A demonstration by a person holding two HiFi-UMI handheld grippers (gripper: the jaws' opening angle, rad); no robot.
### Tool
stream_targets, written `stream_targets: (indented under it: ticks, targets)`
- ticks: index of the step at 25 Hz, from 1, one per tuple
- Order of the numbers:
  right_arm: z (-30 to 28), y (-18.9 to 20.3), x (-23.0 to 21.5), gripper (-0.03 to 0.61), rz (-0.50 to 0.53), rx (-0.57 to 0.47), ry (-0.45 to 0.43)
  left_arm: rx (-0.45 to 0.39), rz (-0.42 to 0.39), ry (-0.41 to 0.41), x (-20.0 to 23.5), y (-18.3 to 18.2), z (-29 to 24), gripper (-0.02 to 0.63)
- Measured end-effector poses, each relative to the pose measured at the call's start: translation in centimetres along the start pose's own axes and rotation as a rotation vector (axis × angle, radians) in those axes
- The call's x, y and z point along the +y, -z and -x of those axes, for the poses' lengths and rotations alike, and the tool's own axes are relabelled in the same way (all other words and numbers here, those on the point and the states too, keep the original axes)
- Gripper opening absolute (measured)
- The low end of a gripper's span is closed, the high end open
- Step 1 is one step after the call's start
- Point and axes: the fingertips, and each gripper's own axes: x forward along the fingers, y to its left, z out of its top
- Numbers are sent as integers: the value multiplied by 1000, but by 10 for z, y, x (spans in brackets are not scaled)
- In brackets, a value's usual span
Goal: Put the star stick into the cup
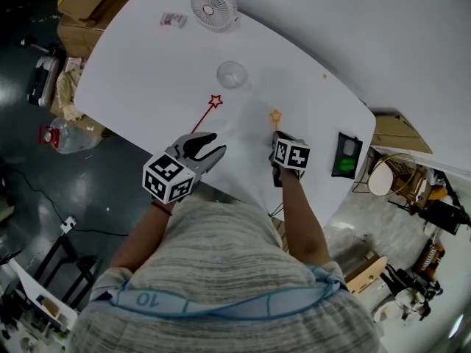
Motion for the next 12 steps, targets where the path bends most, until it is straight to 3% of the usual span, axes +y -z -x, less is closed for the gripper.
stream_targets:
  ticks: [12]
  targets:
    - [23, -78, 22, 20, -63, -213, -105, 6, -9, 4, 1, -3, 5, 153]
